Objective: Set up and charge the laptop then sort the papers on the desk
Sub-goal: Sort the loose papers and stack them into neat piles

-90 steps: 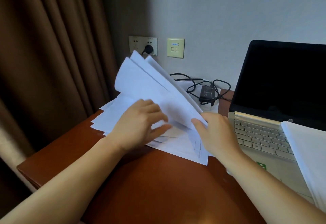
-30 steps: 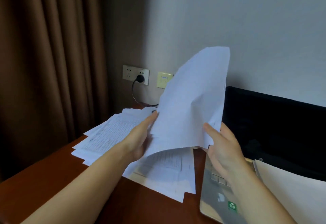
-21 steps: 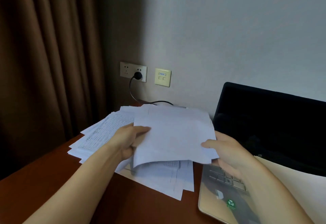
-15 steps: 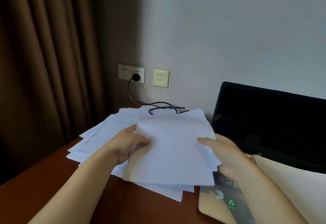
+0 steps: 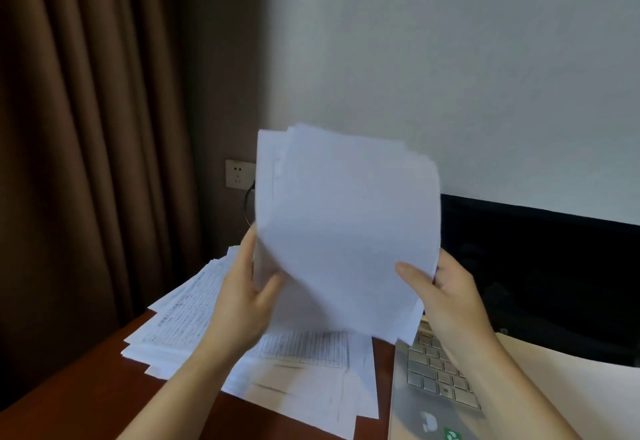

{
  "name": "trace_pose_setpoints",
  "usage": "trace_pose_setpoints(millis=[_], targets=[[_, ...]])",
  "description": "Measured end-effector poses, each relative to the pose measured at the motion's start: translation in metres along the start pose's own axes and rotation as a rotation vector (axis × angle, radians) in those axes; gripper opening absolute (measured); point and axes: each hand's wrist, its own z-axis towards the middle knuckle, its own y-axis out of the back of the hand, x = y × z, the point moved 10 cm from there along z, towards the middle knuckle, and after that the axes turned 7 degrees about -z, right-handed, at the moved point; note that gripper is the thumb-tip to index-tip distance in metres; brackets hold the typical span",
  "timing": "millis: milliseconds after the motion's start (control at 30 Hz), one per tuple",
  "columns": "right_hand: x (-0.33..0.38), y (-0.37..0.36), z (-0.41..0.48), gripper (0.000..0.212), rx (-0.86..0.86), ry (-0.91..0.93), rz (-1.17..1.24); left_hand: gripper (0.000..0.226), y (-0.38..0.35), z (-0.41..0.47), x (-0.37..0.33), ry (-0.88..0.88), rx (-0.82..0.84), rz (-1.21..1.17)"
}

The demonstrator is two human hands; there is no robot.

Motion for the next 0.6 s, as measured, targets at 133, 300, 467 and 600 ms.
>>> trace_pose_setpoints(millis=[133,300,467,600], targets=[[-0.01,-0.002,-0.001,0.026,-0.053,-0.05,-0.028,0.065,-0.007,-0.004,0.011,0.081,0.011,-0.008],[0.003,-0.004,-0.002,0.031,-0.092,0.008,-0.075,0.059,-0.005,-0.007,0.004,0.037,-0.071,0.017],[0.011,-0.011,-0.004,0.035,-0.068,0.043,-0.055,0.064,-0.001,-0.007,0.005,0.012,-0.115,-0.068],[0.003,-0.016,-0.006,0.035,-0.033,-0.012,-0.042,0.063,-0.001,-0.005,0.01,0.039,-0.111,-0.074]])
